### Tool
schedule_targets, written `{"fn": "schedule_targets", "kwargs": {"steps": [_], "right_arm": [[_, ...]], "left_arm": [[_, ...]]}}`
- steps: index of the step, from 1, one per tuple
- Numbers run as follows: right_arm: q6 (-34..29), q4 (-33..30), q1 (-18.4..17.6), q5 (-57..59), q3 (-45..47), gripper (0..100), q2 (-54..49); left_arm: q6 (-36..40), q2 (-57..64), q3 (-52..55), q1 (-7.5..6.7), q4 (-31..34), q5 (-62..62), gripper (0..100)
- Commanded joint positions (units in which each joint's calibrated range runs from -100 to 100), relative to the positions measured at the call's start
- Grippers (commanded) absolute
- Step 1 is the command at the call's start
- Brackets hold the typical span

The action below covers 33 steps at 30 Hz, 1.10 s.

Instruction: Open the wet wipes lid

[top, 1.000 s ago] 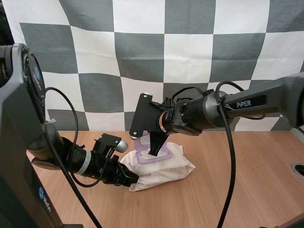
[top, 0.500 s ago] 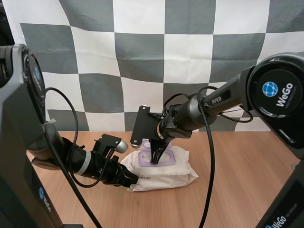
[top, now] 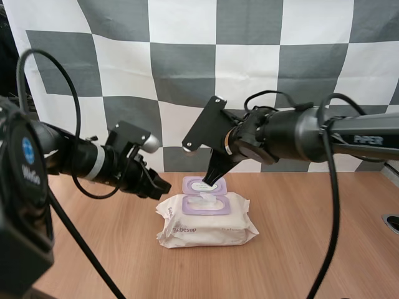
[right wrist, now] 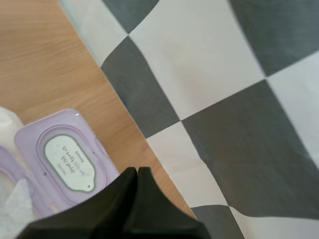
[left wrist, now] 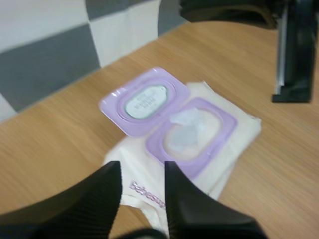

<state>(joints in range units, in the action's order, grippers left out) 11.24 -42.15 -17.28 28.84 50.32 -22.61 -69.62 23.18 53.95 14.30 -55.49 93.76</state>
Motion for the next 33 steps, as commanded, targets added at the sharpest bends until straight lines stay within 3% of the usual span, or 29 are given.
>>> {"fn": "schedule_targets", "kwargs": {"steps": [1, 2, 3, 6, 8, 10, 14, 16, 18, 22, 24, 29, 33], "right_arm": [[-1.0, 2.4, 0.0, 6.4, -0.1, 0, -17.3], [-1.0, 3.4, 0.0, 10.0, -0.1, 0, -20.2], [-1.0, 3.9, 0.1, 12.9, -0.1, 0, -22.5], [-0.8, 4.8, 0.4, 20.7, -0.1, 0, -29.6], [0.4, 5.1, 1.2, 22.8, -0.1, 0, -34.4], [2.2, 6.0, 1.9, 25.4, -0.1, 0, -38.0], [6.3, 9.7, 2.7, 25.9, -0.1, 0, -42.9], [11.3, 12.9, 2.7, 23.6, -0.1, 0, -47.3], [14.1, 19.4, 2.6, 20.9, -0.1, 0, -54.5], [14.2, 30.9, 1.5, 12.0, 2.7, 0, -66.7], [13.6, 35.1, 1.8, 6.6, 6.1, 0, -71.7], [13.7, 35.4, 4.3, -3.0, 19.6, 0, -77.2], [13.7, 38.6, 9.5, -17.0, 31.2, 0, -77.4]], "left_arm": [[17.0, 20.7, -4.5, 1.17, 0.0, -1.9, 15], [19.1, 24.7, -5.5, 1.79, -0.1, -3.7, 4], [20.8, 28.8, -6.1, 2.40, -0.6, -6.2, 0], [25.7, 40.4, -6.3, 3.77, -1.0, -17.3, 0], [29.5, 47.6, -6.3, 3.63, -0.8, -25.3, 0], [34.2, 52.2, -6.0, 1.79, 2.0, -31.8, 0], [42.1, 59.5, -2.2, -3.73, 11.0, -34.7, 0], [46.2, 61.7, 0.0, -5.03, 19.2, -36.9, 0], [55.1, 65.1, 3.5, -6.35, 34.0, -42.6, 1], [74.4, 69.4, 9.7, -8.36, 57.4, -52.7, 11], [81.3, 71.0, 12.4, -9.37, 65.0, -53.4, 15], [85.1, 73.6, 21.7, -12.42, 75.1, -54.8, 16], [85.2, 75.1, 28.9, -14.04, 80.0, -58.6, 16]]}}
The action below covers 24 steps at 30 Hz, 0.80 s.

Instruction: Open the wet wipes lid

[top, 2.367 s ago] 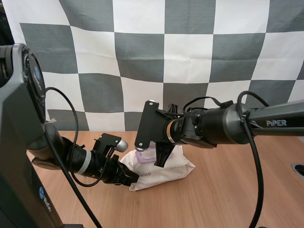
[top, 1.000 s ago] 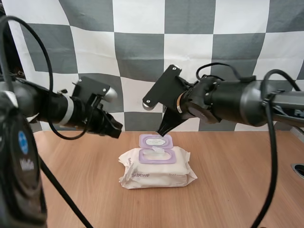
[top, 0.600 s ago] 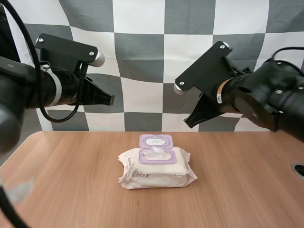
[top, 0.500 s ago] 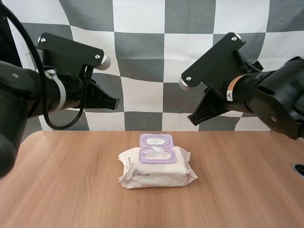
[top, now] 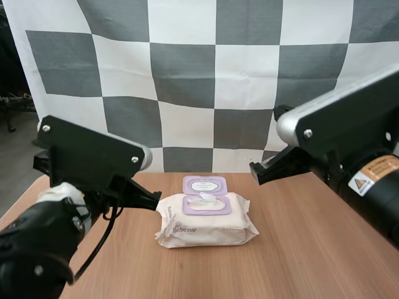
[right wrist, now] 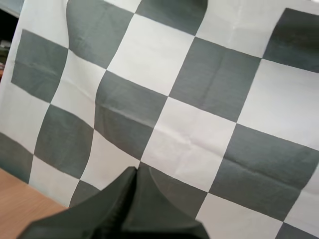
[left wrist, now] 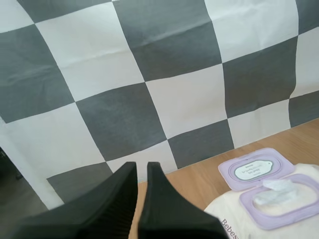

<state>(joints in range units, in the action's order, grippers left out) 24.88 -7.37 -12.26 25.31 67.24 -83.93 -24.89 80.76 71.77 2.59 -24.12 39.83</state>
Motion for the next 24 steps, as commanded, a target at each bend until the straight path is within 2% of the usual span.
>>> {"fn": "schedule_targets", "kwargs": {"steps": [1, 3, 8, 12, 18, 24], "right_arm": [[0.0, 5.9, 5.8, -16.7, 16.4, 0, -16.1], [-0.1, 12.4, 7.6, -22.2, 21.6, 0, -16.1], [-0.1, 19.2, 9.5, -22.4, 28.2, 0, -16.1], [0.0, 19.2, 10.6, -21.3, 30.7, 0, -16.1], [0.0, 19.2, 11.4, -20.9, 32.8, 0, -16.1], [0.0, 17.6, 11.7, -2.5, 32.8, 0, -16.1]], "left_arm": [[40.6, 17.8, 12.6, -2.59, 48.7, -5.6, 16], [40.8, 19.0, 16.7, -3.40, 48.8, -9.5, 16], [41.1, 19.2, 23.4, -5.37, 48.8, -17.0, 16], [45.0, 19.2, 27.5, -6.16, 48.8, -20.8, 16], [50.1, 19.2, 28.2, -6.00, 48.4, -21.7, 16], [51.5, 19.2, 28.2, -6.00, 45.9, -12.8, 16]]}}
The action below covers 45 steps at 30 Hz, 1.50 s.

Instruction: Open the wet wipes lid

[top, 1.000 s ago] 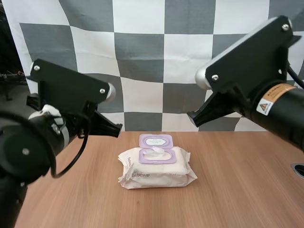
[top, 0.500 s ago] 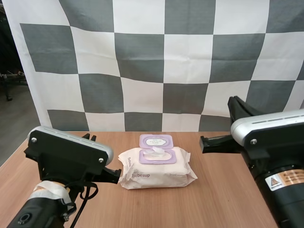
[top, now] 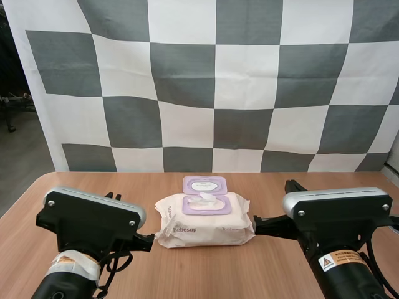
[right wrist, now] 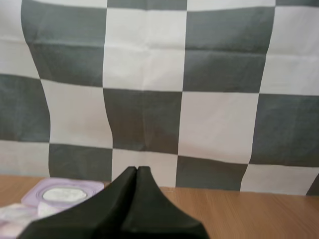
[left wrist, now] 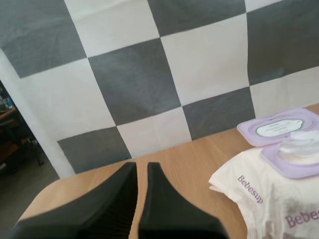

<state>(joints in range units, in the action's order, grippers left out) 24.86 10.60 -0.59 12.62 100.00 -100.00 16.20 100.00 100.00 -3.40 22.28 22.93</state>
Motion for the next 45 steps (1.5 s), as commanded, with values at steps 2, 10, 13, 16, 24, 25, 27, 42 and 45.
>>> {"fn": "schedule_targets", "kwargs": {"steps": [2, 10, 13, 16, 24, 25, 27, 42, 45], "right_arm": [[0.1, -0.7, 0.0, 14.9, 0.0, 0, 0.0], [0.1, -1.3, 0.2, 18.7, 0.0, 0, 0.0], [0.1, -1.3, 0.2, 18.7, 0.0, 0, 0.0], [0.1, -1.3, 0.2, 18.7, 0.0, 0, 0.0], [0.1, -0.9, 0.2, 18.7, 0.0, 0, 0.0], [0.1, -0.9, 0.2, 18.7, 0.0, 0, 0.0], [0.1, -0.9, 0.2, 18.7, 0.0, 0, 0.0], [0.1, -0.9, 0.2, 18.7, 0.0, 0, 0.0], [0.1, -0.9, 0.2, 18.7, 0.0, 0, 0.0]], "left_arm": [[6.1, 0.0, 0.0, 0.00, -5.6, 8.1, 16], [-4.6, 0.0, 0.0, 0.39, -19.9, 7.1, 16], [-4.4, 0.0, 0.0, 0.88, -19.9, 7.1, 16], [-4.4, 0.0, 0.0, 0.88, -19.9, 7.1, 16], [-4.4, 0.0, 0.0, 1.39, -19.9, 7.3, 16], [-4.4, 0.0, 0.0, 1.39, -19.9, 7.3, 16], [-4.4, 0.0, 0.0, 1.39, -19.9, 7.3, 16], [-4.8, 0.0, 0.0, 1.38, -19.9, 6.9, 16], [-4.8, 0.0, 0.0, 1.38, -19.9, 6.9, 16]]}}
